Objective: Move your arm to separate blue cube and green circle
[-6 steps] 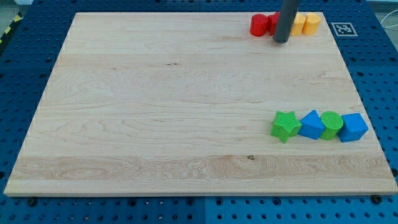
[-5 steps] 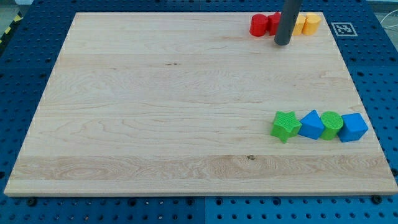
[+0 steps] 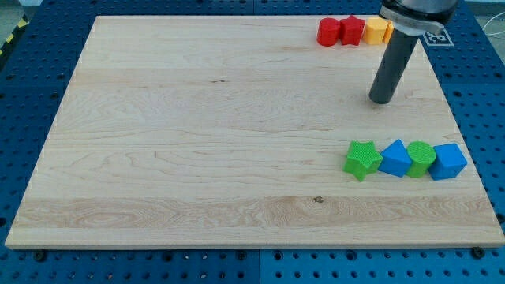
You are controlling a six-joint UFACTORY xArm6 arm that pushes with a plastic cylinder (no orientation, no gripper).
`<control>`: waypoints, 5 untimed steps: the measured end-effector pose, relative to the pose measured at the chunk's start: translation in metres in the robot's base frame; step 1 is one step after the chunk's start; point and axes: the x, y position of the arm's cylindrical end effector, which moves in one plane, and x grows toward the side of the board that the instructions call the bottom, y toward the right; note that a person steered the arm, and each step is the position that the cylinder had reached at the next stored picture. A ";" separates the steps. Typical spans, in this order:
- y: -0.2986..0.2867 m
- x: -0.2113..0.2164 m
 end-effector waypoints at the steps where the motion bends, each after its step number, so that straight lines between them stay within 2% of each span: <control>1: 0.004 0.024; 2: 0.036 0.045; 5: 0.045 0.102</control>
